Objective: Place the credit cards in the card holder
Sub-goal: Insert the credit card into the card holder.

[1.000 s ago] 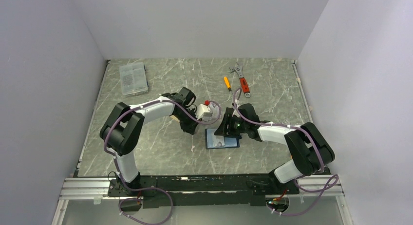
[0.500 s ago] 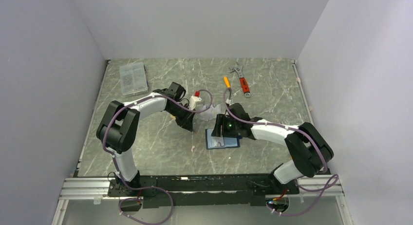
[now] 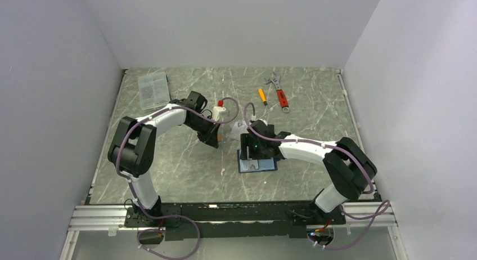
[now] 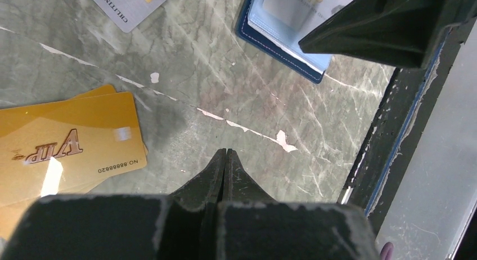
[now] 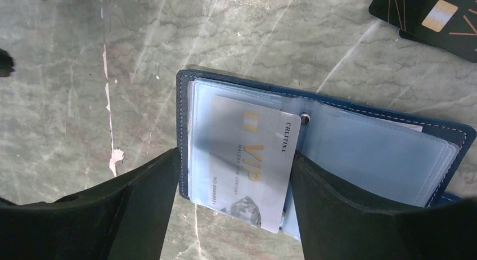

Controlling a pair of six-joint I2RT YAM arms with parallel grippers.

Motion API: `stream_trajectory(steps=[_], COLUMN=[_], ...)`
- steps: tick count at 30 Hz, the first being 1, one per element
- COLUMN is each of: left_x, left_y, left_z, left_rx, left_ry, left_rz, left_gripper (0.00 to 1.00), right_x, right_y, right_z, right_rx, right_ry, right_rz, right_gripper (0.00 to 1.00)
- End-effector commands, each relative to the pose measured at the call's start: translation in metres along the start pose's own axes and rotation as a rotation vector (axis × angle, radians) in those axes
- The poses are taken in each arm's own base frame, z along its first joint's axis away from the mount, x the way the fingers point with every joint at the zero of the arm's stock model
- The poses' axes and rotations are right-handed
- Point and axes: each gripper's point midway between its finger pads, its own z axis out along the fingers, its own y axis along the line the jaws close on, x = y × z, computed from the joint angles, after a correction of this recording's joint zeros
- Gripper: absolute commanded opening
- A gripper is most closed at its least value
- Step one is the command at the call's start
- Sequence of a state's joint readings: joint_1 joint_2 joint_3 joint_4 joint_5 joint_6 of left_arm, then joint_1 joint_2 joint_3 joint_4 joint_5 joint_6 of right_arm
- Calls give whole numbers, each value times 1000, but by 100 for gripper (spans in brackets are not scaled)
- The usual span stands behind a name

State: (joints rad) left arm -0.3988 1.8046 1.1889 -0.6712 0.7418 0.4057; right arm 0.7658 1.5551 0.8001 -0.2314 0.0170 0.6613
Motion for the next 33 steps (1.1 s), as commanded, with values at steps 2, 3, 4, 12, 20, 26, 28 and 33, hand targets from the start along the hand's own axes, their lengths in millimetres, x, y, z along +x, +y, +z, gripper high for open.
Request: stream_trajectory(steps=[2,3,4,12,20,26,28,33], left_x=[-30,-30,-30,-34,-40,-41,-41,-40], left_y=[-10,-9,-9,-4,-1,-1,-1,-1], left_z=[-28,-31,-33,-51,-64,-72,-75,-75], left_rx=[13,8,5,-1,-8,-12,-18,-19], left_ry=[-89,-90,-90,-89,-115,-130,-134,-141], left_rz=[51,47,45,40,51,45,47,43], left_gripper=[0,0,0,0,0,0,0,0], right_x=[21,22,23,32,24,15,16,20], right_y=[-23,-24,-25,-24,-10,12,16,19], right_z=[-1,-1,0,3,-7,-15,-16,-13], right_rx=[188,207,227,370,357,263,244,224], right_ry=[97,102,109,145,119,110,113,137], right_rz=[-60,-65,-72,-115,-119,-103,-102,-110], right_gripper=[74,74,74,74,76,96,95,86])
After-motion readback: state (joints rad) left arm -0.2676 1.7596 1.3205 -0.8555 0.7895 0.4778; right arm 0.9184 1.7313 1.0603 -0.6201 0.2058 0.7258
